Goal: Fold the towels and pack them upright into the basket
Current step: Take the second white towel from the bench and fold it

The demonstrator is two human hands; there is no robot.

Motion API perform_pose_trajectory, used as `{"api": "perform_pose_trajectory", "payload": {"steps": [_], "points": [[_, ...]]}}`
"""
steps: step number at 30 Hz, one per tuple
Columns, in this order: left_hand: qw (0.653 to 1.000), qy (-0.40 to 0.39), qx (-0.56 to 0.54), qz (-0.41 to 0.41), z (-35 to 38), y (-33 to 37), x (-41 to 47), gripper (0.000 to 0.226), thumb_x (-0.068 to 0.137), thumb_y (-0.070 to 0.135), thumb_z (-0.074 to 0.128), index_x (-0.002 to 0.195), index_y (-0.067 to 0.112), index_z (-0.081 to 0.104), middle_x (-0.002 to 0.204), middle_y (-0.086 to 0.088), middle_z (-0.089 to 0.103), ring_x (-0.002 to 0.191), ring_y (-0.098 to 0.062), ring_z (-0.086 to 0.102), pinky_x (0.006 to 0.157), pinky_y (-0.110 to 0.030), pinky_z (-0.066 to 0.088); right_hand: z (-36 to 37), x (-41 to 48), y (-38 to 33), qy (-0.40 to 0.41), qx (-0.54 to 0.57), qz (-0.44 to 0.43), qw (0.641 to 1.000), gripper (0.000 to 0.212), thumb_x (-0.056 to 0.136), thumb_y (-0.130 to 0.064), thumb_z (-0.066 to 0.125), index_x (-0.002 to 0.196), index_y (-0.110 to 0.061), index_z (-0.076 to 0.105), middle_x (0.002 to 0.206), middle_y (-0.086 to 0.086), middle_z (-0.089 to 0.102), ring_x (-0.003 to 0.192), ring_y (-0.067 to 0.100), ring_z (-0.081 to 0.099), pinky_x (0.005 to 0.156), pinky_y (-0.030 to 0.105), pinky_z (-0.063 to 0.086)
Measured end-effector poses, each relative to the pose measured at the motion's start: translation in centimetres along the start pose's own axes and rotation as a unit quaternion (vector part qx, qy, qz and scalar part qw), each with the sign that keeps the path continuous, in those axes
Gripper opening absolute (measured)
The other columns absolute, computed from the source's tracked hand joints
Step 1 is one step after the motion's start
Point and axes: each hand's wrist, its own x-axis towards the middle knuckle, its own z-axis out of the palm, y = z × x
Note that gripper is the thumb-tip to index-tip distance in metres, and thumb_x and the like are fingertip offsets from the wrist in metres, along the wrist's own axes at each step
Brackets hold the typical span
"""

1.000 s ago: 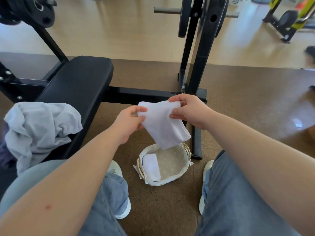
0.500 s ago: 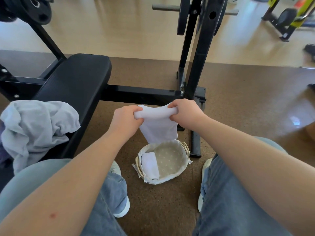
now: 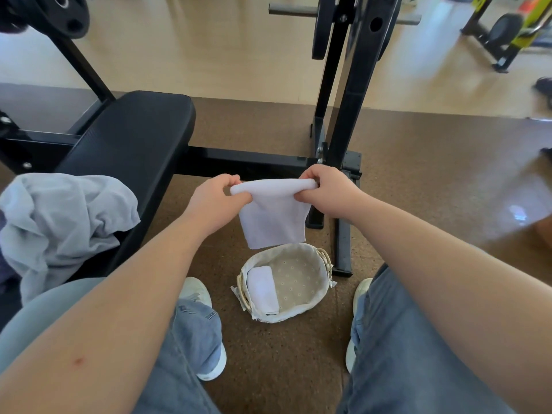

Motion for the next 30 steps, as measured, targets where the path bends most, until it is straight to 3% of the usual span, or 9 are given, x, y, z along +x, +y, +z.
{"api": "perform_pose_trajectory", "payload": {"steps": [4, 10, 13, 16, 20, 22, 25, 28, 30], "points": [[0.998, 0.027, -0.059, -0.014, 0.2, 0.4, 0.0, 0.028, 0.099, 0.038, 0.06, 0.124, 0.025, 0.056, 0.102, 0.008, 0.061, 0.093, -0.012, 0.059, 0.067, -0.024, 0.043, -0.3, 0.1, -0.3, 0.02, 0.055, 0.011, 0.998, 0.021, 0.098, -0.028, 0.066, 0.118, -0.024, 0.058, 0.105, -0.005, 0.064, 0.095, 0.012, 0.062, 0.075, 0.026, 0.052], [0.978, 0.048, -0.199, -0.036, -0.1, 0.5, -0.3, 0.066, 0.098, 0.043, 0.065, 0.155, 0.035, 0.032, 0.124, 0.006, 0.06, 0.11, -0.01, 0.059, 0.089, -0.031, 0.05, -0.4, 0.0, -0.4, 0.013, 0.183, 0.065, 0.981, 0.033, 0.102, -0.029, 0.062, 0.134, -0.018, 0.061, 0.118, 0.002, 0.069, 0.108, 0.022, 0.068, 0.094, 0.045, 0.061], [0.977, 0.077, -0.199, -0.031, -0.2, 0.8, -0.5, 0.054, 0.097, 0.041, 0.067, 0.145, 0.036, 0.042, 0.121, 0.007, 0.064, 0.108, -0.01, 0.061, 0.086, -0.03, 0.05, -0.5, -0.4, -0.6, 0.02, 0.22, 0.08, 0.972, 0.037, 0.101, -0.024, 0.065, 0.137, -0.02, 0.059, 0.121, 0.001, 0.066, 0.11, 0.021, 0.067, 0.091, 0.041, 0.062], [0.982, 0.063, -0.177, -0.024, -0.2, 1.3, -0.7, 0.029, 0.099, 0.041, 0.062, 0.126, 0.03, 0.062, 0.12, 0.009, 0.067, 0.114, -0.015, 0.062, 0.092, -0.035, 0.054, -0.4, -0.5, -0.7, 0.044, 0.19, 0.067, 0.979, 0.022, 0.101, -0.027, 0.064, 0.123, -0.024, 0.064, 0.114, -0.003, 0.066, 0.106, 0.019, 0.065, 0.088, 0.041, 0.062], [0.99, -0.008, -0.14, -0.006, -0.7, 1.6, -0.8, 0.058, 0.092, 0.033, 0.074, 0.146, 0.028, 0.054, 0.158, 0.003, 0.045, 0.141, -0.023, 0.045, 0.114, -0.044, 0.04, -0.6, -0.8, -1.2, 0.038, 0.165, 0.033, 0.985, 0.011, 0.098, -0.034, 0.068, 0.103, -0.029, 0.076, 0.128, -0.005, 0.065, 0.119, 0.02, 0.061, 0.104, 0.042, 0.054], [0.996, -0.037, -0.079, 0.001, -1.0, 1.6, -0.7, 0.074, 0.087, 0.027, 0.081, 0.153, 0.026, 0.047, 0.167, 0.004, 0.028, 0.148, -0.027, 0.036, 0.116, -0.047, 0.036, -0.8, -0.9, -1.3, 0.004, 0.111, 0.009, 0.994, 0.035, 0.09, -0.031, 0.078, 0.124, -0.024, 0.073, 0.156, -0.001, 0.046, 0.137, 0.024, 0.05, 0.109, 0.038, 0.045], [0.998, -0.049, -0.021, 0.031, -0.7, 1.4, -0.8, 0.069, 0.087, 0.021, 0.081, 0.147, 0.028, 0.049, 0.156, 0.004, 0.044, 0.142, -0.027, 0.044, 0.105, -0.037, 0.045, -0.6, -0.9, -1.5, -0.024, 0.003, -0.009, 1.0, 0.067, 0.085, -0.026, 0.084, 0.146, -0.017, 0.057, 0.165, 0.001, 0.033, 0.144, 0.029, 0.042, 0.114, 0.043, 0.039], [0.998, -0.049, 0.002, 0.043, -0.5, 1.0, -0.9, 0.076, 0.087, 0.019, 0.079, 0.153, 0.029, 0.043, 0.151, 0.004, 0.05, 0.138, -0.022, 0.047, 0.103, -0.035, 0.043, -0.3, -1.2, -1.5, -0.044, -0.064, -0.031, 0.996, 0.063, 0.087, -0.02, 0.08, 0.145, -0.016, 0.058, 0.162, 0.004, 0.039, 0.141, 0.029, 0.045, 0.114, 0.041, 0.04], [0.998, -0.042, 0.004, 0.05, -0.7, 0.9, -0.9, 0.08, 0.088, 0.02, 0.079, 0.156, 0.03, 0.038, 0.151, 0.006, 0.051, 0.134, -0.017, 0.049, 0.102, -0.035, 0.043, -0.3, -1.2, -1.2, -0.047, -0.065, -0.041, 0.996, 0.048, 0.088, -0.016, 0.076, 0.135, -0.016, 0.067, 0.143, 0.006, 0.06, 0.127, 0.028, 0.057, 0.099, 0.034, 0.049]]}}
